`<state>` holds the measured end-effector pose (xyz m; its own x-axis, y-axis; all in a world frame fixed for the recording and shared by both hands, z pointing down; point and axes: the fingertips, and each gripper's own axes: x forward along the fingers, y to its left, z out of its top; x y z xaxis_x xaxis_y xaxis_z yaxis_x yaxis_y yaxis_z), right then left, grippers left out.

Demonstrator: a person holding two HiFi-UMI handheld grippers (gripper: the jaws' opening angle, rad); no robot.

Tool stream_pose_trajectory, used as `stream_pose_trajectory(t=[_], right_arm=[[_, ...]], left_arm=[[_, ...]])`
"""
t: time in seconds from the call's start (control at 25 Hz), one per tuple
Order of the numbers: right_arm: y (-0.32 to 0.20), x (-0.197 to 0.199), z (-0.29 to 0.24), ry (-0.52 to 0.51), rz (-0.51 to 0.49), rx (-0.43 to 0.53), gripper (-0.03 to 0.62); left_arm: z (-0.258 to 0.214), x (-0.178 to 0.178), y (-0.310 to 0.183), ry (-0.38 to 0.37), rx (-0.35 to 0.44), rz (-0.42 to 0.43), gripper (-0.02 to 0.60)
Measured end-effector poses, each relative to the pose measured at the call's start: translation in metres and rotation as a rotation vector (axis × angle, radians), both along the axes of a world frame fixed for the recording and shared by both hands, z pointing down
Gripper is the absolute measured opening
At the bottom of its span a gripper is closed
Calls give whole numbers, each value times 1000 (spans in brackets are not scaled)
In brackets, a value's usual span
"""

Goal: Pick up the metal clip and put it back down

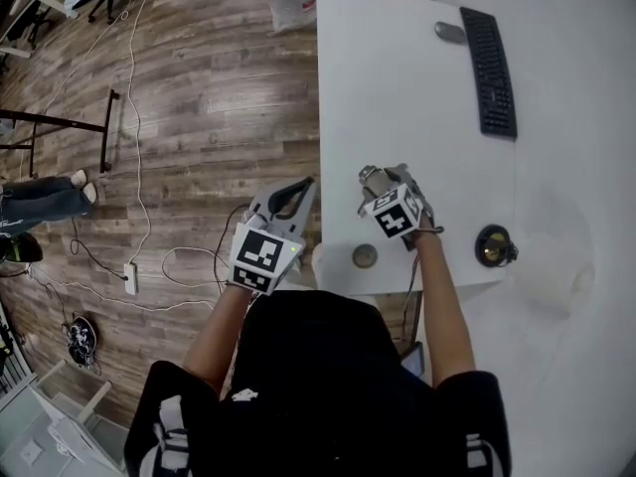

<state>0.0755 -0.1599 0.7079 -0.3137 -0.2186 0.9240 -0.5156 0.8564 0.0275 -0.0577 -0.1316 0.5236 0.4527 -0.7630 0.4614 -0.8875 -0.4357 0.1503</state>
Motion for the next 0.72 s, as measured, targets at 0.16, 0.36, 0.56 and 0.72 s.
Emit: stream_pose_trajectory(t=[0.16, 0.36, 0.56, 0.72], right_arm=[[-1, -1, 14, 27, -30, -27, 272], [-1, -3, 25, 54, -61, -39, 275], [3, -5, 35, 49, -62, -69, 276], [2, -5, 39, 47, -63, -92, 276]], left_arm=[[5, 0, 1, 2, -11, -4, 25], [8, -3, 2, -2, -23, -10, 25], [15, -4, 5, -8, -31, -17, 25], [17, -1, 2, -5, -35, -15, 25]])
